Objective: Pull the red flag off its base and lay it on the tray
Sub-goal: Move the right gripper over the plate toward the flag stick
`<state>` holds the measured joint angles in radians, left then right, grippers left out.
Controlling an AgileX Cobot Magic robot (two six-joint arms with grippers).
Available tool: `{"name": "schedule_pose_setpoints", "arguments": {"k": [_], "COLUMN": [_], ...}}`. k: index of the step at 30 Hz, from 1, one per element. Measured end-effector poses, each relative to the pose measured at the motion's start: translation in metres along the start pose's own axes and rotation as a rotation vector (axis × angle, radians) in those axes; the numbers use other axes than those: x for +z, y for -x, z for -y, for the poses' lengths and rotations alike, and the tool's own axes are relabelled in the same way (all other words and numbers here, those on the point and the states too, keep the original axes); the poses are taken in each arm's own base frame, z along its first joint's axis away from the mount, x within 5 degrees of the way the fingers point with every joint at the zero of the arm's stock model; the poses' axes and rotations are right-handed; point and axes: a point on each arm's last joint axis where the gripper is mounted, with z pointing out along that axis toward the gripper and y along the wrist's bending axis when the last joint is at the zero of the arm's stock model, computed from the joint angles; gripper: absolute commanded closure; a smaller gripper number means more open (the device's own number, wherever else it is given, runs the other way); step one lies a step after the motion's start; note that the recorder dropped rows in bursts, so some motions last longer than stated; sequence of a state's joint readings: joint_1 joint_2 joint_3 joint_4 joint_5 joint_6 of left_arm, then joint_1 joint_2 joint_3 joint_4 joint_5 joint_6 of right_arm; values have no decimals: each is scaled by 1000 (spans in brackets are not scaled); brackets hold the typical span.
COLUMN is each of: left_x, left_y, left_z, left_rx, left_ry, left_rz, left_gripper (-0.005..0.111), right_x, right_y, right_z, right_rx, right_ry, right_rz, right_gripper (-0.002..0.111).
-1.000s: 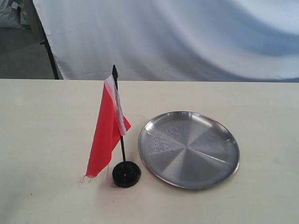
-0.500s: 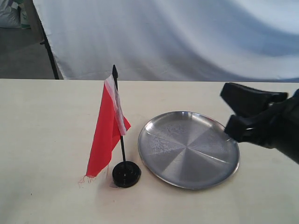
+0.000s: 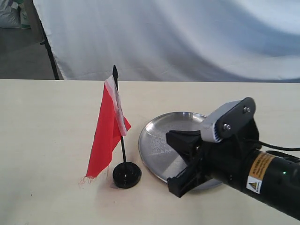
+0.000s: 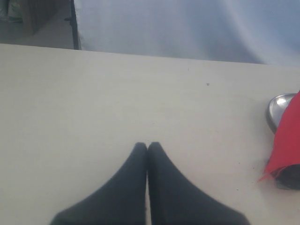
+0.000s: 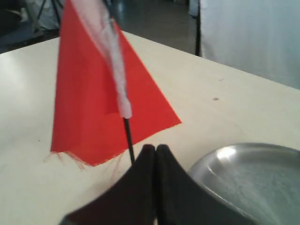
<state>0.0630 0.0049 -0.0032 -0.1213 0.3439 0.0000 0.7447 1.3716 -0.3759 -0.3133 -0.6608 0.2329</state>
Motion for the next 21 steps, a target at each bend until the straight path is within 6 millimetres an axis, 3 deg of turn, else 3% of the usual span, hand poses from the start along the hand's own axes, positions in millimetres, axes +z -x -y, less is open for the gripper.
{"name": "schedule_pose_setpoints", "arguments": {"k": [6,13,21], "left_x": [0,0,0], "left_y": [0,0,0], "left_z": [0,0,0], "left_rx": [0,0,0], "left_ry": [0,0,0], "left_rz": [0,0,0], "left_gripper": [107,107,107], "right_x": [32,71,87], "right_y": [-5,-22,-44], "right_z": [-9,-4,-2], "right_rx": [-121,-127,-139], "right_ry": [155,195,206], "right_rz": [8,-51,-118], "right_gripper": [109,108,108]}}
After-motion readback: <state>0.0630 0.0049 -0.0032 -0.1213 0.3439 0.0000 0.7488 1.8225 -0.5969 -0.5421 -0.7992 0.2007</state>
